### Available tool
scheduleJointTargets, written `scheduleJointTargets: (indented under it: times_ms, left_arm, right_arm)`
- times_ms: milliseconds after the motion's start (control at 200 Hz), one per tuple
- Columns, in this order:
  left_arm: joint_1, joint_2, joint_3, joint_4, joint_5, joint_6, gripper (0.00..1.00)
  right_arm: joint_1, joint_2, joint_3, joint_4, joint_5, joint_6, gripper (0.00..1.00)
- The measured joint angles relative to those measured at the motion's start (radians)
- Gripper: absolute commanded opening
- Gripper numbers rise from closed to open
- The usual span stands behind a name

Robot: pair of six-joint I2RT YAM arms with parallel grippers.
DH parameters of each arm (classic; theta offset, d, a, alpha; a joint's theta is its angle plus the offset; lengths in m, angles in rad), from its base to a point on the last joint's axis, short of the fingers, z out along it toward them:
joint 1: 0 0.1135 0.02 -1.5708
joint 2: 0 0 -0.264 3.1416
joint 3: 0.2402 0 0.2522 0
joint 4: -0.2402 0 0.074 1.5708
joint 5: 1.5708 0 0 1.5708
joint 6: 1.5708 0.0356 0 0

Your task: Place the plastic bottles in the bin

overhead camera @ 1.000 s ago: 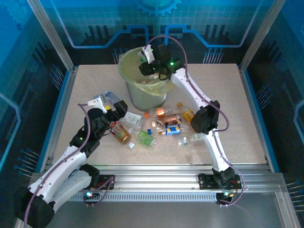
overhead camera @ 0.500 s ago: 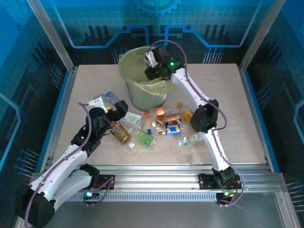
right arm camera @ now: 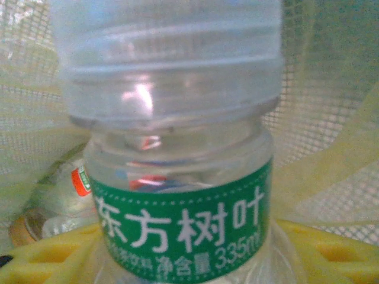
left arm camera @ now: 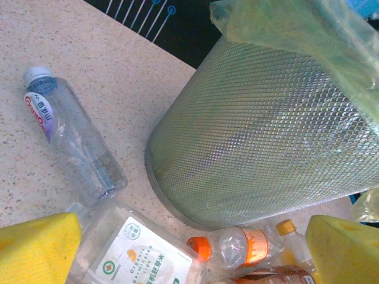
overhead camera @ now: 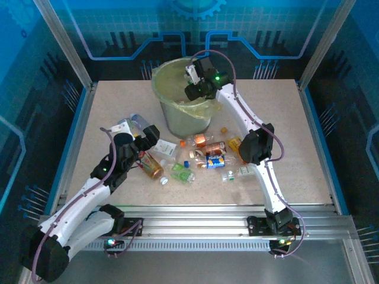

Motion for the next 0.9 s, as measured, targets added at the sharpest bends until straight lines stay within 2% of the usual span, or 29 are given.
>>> scheduleJointTargets:
  times_ms: [325,590,900]
  left_arm:
    - [0.003,0.011,0.026,-0.07,-0.031,-0.024,0.99]
    - [0.015,0.04,0.058,-0.174,-0.042,-0.061,0.99]
    - [0.016,0.022,0.058,-0.343,-0.062,-0.137,0.99]
  right_arm:
    - [0.0,0.0,0.05,-0.003,-0.051,0.009,1.0]
    - [0.0,-0.036,0.056,-0.004,-0.095,0.03,1.0]
    - [-0.001,-0.247,0.064,-0.012,-0.121,0.088,1.0]
